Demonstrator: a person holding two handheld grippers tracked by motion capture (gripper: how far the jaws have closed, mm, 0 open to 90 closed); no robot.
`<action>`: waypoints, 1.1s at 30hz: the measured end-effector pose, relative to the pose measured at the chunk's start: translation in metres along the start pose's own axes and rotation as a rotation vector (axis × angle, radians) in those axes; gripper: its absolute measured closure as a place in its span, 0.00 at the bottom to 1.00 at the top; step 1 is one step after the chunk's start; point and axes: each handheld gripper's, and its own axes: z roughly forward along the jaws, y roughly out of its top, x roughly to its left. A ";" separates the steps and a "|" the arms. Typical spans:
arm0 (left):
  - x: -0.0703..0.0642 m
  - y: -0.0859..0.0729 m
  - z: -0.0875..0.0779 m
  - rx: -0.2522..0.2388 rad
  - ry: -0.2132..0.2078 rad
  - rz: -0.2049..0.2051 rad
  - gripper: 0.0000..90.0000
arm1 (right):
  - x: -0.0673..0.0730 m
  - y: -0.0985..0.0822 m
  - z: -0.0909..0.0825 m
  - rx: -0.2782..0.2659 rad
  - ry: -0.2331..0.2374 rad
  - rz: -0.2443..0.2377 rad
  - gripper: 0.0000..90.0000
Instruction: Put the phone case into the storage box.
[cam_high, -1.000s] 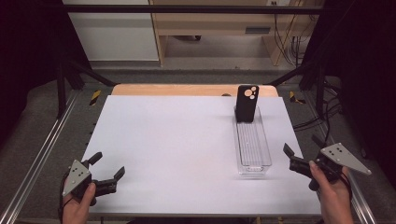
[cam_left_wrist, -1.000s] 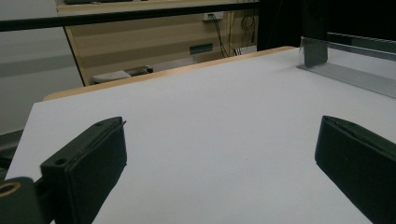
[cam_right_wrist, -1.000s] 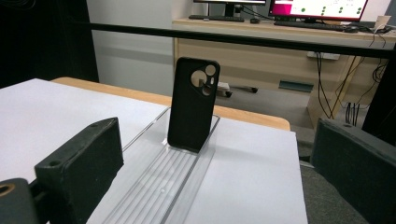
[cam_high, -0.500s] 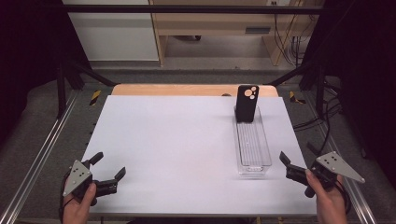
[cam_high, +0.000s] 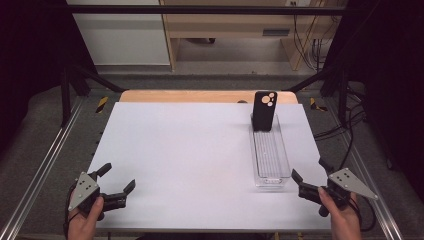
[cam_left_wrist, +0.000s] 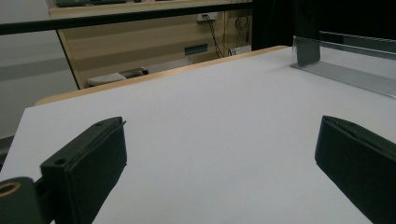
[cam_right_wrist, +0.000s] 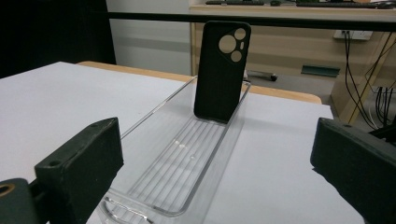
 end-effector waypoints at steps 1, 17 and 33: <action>0.000 0.000 0.000 0.000 -0.001 0.000 0.03 | 0.001 -0.001 0.001 0.002 0.002 0.000 0.03; -0.001 0.000 0.000 -0.002 -0.006 0.004 0.03 | 0.011 -0.013 0.006 0.000 0.031 0.001 0.03; -0.002 0.001 0.001 -0.002 -0.015 0.013 0.03 | 0.020 -0.015 0.012 -0.024 0.042 -0.012 0.03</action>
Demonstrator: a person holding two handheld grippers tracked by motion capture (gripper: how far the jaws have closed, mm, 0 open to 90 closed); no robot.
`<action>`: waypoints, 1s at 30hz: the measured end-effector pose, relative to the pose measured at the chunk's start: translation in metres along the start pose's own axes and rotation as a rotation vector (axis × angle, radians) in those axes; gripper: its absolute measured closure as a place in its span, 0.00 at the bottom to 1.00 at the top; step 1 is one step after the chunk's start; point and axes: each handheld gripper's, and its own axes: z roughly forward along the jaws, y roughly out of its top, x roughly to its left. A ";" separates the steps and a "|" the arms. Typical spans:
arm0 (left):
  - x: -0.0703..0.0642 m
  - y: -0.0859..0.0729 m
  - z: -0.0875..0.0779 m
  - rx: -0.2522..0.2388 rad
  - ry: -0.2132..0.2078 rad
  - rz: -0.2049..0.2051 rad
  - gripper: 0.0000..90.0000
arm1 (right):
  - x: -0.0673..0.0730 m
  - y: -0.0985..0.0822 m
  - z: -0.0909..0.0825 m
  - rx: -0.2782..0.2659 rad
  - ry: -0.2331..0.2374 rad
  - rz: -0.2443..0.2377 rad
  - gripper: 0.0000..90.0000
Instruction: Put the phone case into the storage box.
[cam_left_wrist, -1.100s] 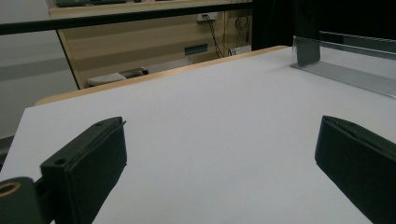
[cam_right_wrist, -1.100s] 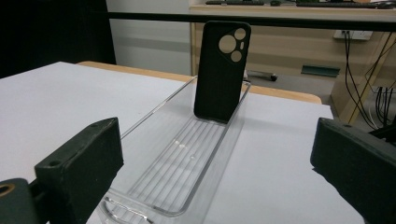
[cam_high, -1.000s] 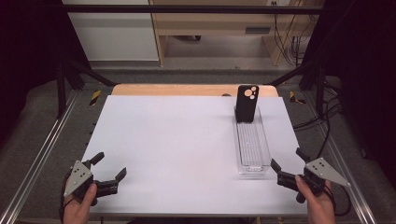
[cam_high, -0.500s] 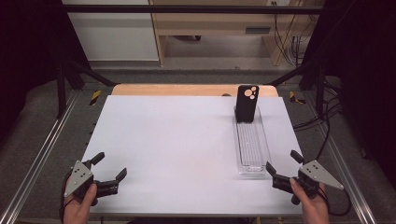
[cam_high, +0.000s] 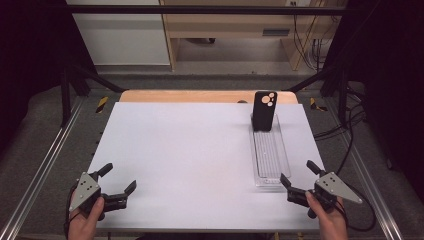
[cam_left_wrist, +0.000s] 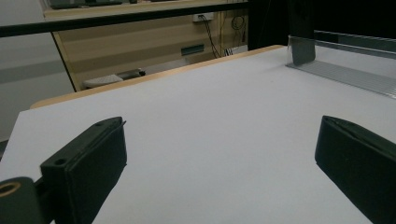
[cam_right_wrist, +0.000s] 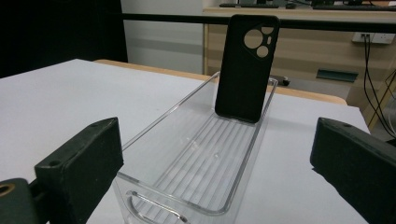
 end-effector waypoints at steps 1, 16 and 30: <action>0.000 0.000 0.000 0.000 -0.001 0.000 0.03 | 0.000 0.000 0.000 -0.002 0.000 -0.002 0.03; -0.001 0.000 0.001 0.000 -0.009 0.006 0.02 | 0.008 0.001 0.008 -0.023 0.026 -0.012 0.03; -0.002 0.001 0.001 -0.002 -0.014 0.011 0.02 | 0.018 0.001 0.025 -0.040 0.048 0.008 0.03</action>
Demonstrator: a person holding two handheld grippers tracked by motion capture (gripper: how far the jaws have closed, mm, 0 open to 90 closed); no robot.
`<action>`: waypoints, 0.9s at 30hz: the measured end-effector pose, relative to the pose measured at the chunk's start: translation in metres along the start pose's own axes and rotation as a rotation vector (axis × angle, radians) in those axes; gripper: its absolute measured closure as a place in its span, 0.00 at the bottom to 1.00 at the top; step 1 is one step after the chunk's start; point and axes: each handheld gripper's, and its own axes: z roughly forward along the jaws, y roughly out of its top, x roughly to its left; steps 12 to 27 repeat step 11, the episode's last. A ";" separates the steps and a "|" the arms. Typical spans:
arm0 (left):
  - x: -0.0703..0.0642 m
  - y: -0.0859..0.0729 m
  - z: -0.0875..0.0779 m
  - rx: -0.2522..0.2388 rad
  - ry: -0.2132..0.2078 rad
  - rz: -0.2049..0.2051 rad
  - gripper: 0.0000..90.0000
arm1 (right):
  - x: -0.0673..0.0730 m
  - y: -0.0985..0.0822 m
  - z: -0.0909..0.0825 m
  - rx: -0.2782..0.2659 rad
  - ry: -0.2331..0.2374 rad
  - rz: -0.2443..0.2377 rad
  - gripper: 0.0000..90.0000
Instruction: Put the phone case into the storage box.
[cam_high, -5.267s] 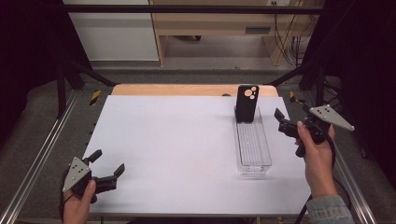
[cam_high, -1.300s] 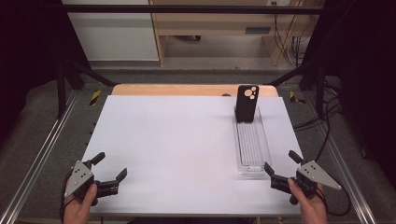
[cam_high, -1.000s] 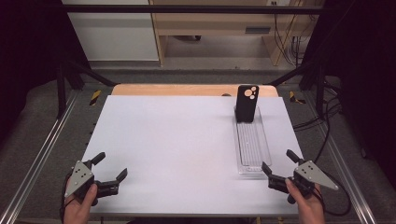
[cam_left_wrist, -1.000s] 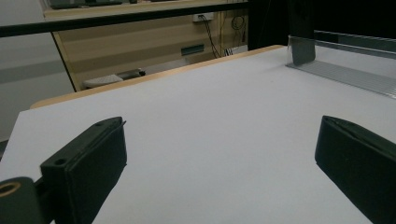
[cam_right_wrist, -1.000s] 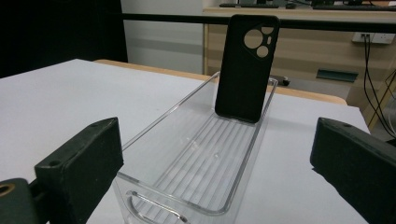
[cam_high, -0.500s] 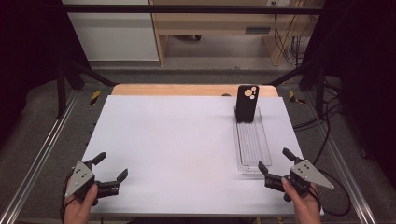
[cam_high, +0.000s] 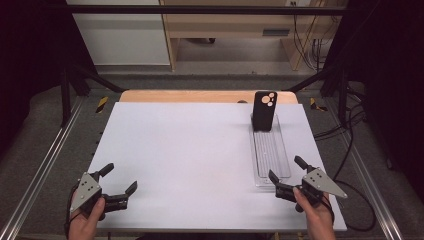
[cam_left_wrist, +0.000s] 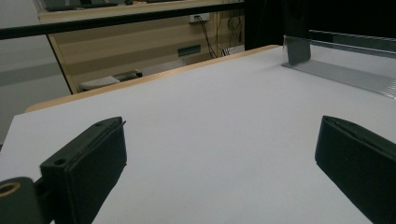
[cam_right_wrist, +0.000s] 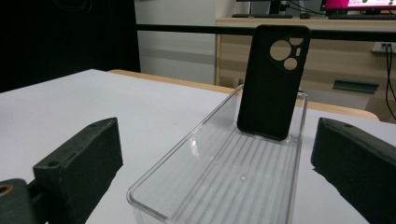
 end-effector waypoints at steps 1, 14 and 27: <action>0.000 0.000 0.000 0.000 0.000 0.000 0.02 | 0.001 0.000 0.002 -0.003 0.001 0.005 0.03; -0.002 0.001 0.003 -0.001 -0.006 0.010 0.02 | 0.003 -0.001 0.006 0.022 -0.024 0.019 0.03; -0.002 0.001 0.003 -0.001 -0.006 0.010 0.02 | 0.003 -0.001 0.006 0.022 -0.024 0.019 0.03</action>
